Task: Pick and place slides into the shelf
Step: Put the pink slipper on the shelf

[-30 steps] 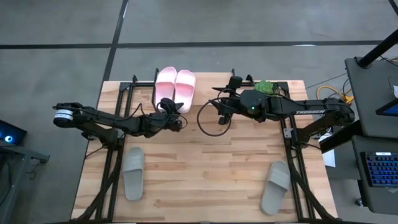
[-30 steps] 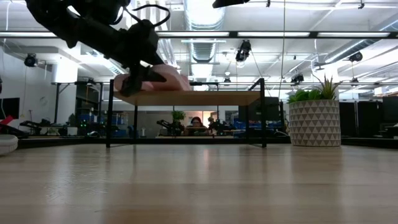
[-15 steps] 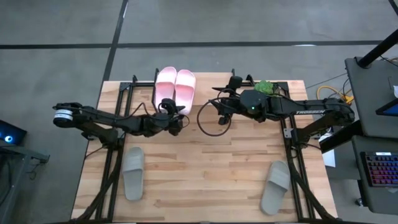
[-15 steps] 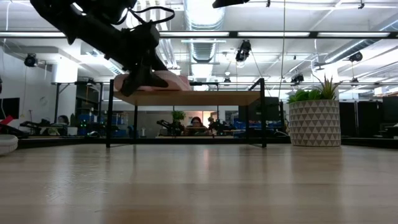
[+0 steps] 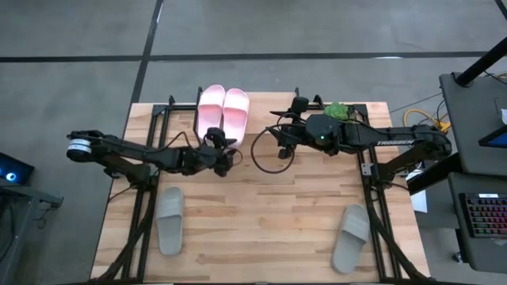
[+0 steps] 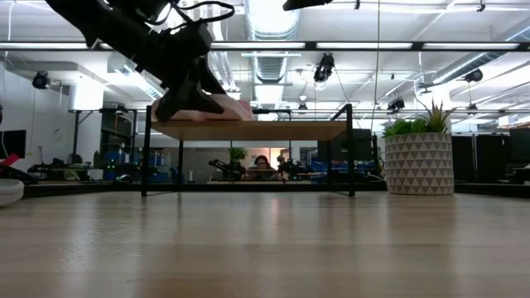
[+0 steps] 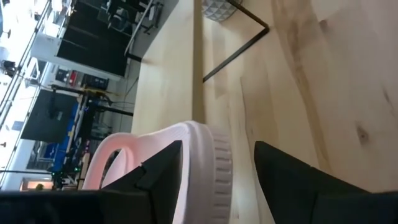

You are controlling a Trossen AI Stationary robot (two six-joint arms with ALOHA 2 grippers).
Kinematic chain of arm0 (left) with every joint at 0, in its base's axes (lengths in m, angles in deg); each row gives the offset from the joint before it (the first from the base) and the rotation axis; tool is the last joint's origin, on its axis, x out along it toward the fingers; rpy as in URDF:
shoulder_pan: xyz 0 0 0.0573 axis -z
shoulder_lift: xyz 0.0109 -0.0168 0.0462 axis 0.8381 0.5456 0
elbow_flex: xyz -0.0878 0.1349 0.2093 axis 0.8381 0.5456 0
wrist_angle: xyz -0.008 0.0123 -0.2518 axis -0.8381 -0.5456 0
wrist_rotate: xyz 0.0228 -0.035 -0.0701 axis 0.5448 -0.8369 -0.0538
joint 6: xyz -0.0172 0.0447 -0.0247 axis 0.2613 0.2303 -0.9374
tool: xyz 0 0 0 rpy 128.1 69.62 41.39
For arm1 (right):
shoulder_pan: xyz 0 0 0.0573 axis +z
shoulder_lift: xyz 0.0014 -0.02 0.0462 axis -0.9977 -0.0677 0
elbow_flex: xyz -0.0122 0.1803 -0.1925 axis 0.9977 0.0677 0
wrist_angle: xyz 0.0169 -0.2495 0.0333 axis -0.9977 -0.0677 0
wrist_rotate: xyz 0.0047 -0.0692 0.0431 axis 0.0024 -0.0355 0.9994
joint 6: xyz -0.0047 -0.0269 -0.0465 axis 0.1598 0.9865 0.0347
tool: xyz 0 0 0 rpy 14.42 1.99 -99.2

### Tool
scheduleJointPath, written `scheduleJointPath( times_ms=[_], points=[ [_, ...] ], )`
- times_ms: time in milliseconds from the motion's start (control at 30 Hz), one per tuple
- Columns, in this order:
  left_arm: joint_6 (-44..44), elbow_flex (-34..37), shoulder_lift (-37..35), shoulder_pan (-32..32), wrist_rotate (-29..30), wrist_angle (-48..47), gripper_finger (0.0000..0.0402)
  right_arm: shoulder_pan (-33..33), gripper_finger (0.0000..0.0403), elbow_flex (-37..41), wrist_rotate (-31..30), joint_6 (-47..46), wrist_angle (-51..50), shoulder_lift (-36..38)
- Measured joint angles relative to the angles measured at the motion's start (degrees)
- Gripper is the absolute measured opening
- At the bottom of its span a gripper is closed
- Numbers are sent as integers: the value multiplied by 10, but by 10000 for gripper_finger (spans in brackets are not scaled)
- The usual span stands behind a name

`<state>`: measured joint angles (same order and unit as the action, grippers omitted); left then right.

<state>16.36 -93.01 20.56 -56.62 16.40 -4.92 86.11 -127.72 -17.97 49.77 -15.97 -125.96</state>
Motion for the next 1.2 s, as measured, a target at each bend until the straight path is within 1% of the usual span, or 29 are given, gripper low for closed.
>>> scheduleJointPath(
  times_ms=[100,333,500,600,667,733,833,867,967,1033,1200],
  points=[
    [0,-1,-1,10,4,-13,183,0,226,0,0,0,0,0],
    [2,-1,-21,50,13,-11,183,0,226,0,0,0,0,0],
    [2,-3,-53,78,19,-11,183,0,226,0,0,0,0,0],
    [3,-16,-79,81,33,-11,183,0,226,0,0,-4,0,0],
    [3,-34,-96,68,49,-9,183,0,226,0,0,-4,0,0],
    [3,-59,-103,40,63,-19,182,0,226,0,0,-4,0,0],
    [-7,-115,-100,-17,54,-106,182,0,226,0,0,-5,0,0],
    [-20,-138,-91,-37,37,-144,182,0,226,0,0,-6,0,0],
    [-51,-198,-58,-94,-44,-259,182,0,226,0,0,-11,-7,0],
    [-45,-226,-29,-120,-56,-267,182,0,226,0,0,-15,-15,0],
    [24,-258,22,-159,-39,-257,182,0,226,0,0,-19,-30,0]
  ],
)
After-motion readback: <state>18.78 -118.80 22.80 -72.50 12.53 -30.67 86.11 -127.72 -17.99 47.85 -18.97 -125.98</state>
